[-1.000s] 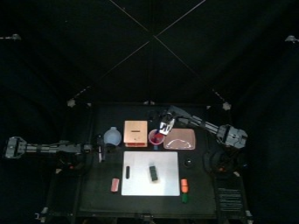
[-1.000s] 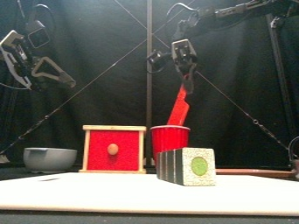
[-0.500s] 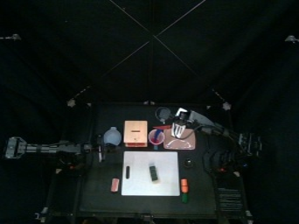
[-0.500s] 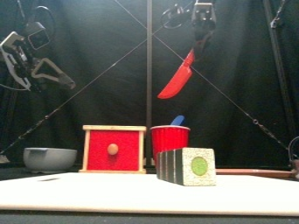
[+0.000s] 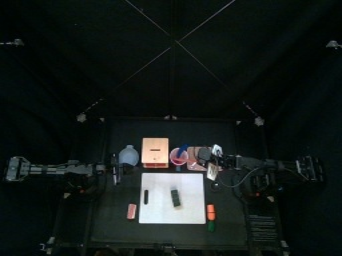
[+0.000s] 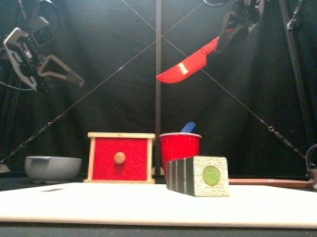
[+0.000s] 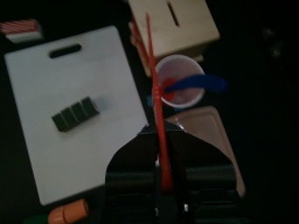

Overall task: Place sushi on board then cut the sushi with the knife then place the pieces on the plate
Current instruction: Grasp knife edge with left hand

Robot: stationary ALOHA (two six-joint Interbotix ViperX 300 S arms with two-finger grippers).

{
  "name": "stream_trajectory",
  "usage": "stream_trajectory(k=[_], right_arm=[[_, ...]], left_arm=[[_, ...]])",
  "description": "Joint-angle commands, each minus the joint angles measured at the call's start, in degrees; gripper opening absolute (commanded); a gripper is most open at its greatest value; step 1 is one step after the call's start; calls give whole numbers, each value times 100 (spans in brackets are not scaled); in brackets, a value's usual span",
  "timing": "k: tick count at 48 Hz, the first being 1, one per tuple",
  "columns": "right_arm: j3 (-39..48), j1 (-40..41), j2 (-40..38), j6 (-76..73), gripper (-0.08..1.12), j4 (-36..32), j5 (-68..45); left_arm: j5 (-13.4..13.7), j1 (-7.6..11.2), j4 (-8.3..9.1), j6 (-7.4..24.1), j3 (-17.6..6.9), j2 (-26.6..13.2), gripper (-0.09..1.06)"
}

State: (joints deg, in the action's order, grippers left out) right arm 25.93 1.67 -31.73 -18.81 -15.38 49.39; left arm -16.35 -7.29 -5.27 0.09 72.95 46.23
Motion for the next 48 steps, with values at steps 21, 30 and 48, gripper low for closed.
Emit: stream_trajectory(k=[21, 30, 48], right_arm=[[2698, -352, -492, -123, 40, -176, -4166], [2865, -360, -176, -149, 40, -220, -4711], [2628, -352, 633, -149, 40, -272, -4843]], left_arm=[[-70, 1187, 448, 18, -791, -492, 44], [-79, 1195, 439, -9, -923, -1081, 71], [26, 1239, 149, -18, -1582, -2136, 97]])
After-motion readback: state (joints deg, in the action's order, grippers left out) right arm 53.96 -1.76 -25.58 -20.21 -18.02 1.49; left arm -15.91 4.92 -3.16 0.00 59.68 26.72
